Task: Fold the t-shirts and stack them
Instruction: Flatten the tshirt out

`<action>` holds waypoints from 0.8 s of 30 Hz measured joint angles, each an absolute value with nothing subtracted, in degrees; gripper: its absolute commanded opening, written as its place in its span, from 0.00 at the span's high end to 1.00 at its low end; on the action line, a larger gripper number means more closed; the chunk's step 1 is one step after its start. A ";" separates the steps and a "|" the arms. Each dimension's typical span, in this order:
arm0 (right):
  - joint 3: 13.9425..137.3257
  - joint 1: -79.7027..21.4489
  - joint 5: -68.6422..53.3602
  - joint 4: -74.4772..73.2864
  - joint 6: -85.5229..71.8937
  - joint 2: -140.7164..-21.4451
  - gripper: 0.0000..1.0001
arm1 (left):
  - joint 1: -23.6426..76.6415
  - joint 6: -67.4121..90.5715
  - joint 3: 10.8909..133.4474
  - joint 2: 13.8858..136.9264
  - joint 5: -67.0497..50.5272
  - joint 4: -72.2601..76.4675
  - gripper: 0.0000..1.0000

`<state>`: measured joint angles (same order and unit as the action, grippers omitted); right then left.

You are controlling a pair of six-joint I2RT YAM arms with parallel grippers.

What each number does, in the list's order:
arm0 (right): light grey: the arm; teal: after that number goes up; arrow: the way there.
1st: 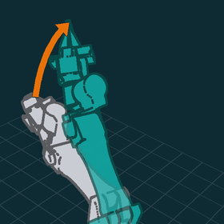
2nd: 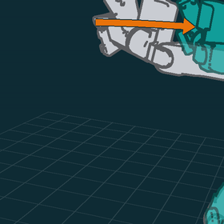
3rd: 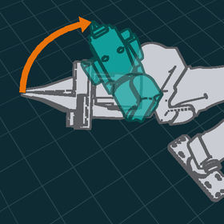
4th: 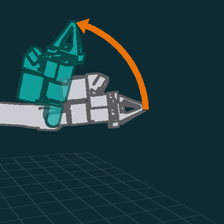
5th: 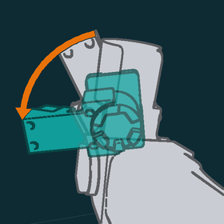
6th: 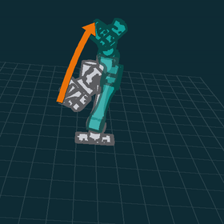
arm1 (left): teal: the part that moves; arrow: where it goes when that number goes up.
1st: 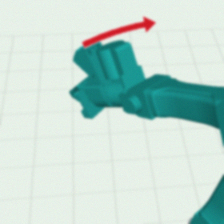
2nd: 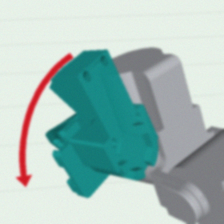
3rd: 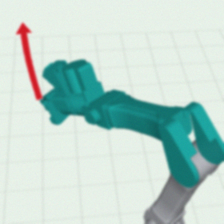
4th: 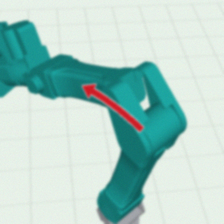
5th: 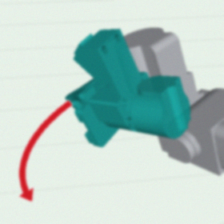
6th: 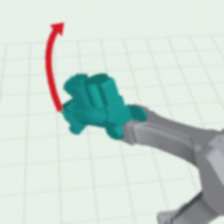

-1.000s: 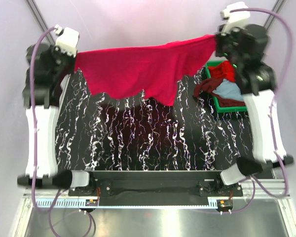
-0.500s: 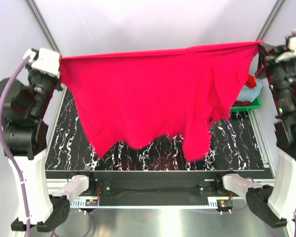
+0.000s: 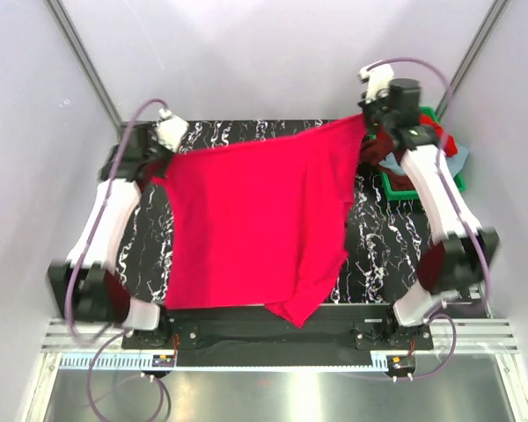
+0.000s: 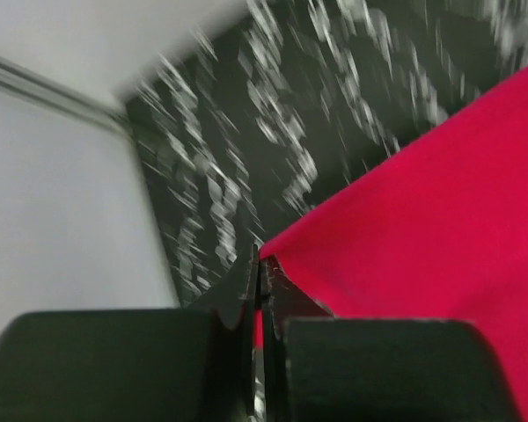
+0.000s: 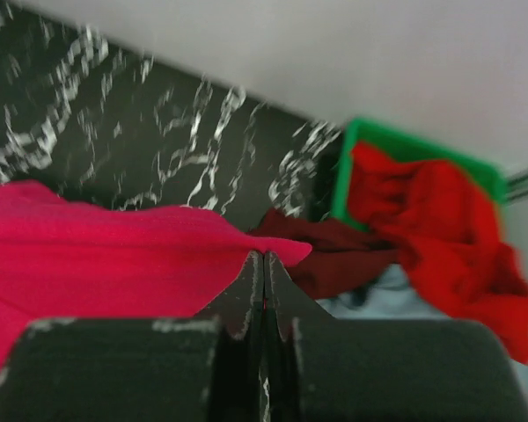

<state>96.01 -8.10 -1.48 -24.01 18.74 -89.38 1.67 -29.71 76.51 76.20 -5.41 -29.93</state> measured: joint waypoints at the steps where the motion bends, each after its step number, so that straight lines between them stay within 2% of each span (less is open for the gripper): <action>1: 95.77 -8.08 -2.26 -23.44 19.07 -92.95 1.00 | 1.65 -30.20 75.00 79.55 -5.26 -30.02 1.00; 6: 99.79 -8.05 -4.25 -21.98 20.80 -111.57 1.00 | 1.28 -31.68 77.17 98.67 -3.66 -29.54 1.00; 9: 111.42 -8.03 -4.21 -23.00 21.89 -125.56 1.00 | 1.06 -31.70 86.39 110.87 -2.46 -31.27 1.00; 14: 131.02 -7.99 -3.90 -24.18 23.44 -140.86 1.00 | 0.99 -31.99 103.94 122.96 0.60 -30.59 1.00; 18: 139.00 -7.99 -3.66 -24.08 23.79 -145.32 1.00 | 1.32 -34.09 109.80 125.45 4.40 -26.50 1.00; 24: 137.58 -7.99 -3.66 -21.67 23.09 -145.03 1.00 | 2.66 -37.21 109.67 125.62 10.46 -18.20 1.00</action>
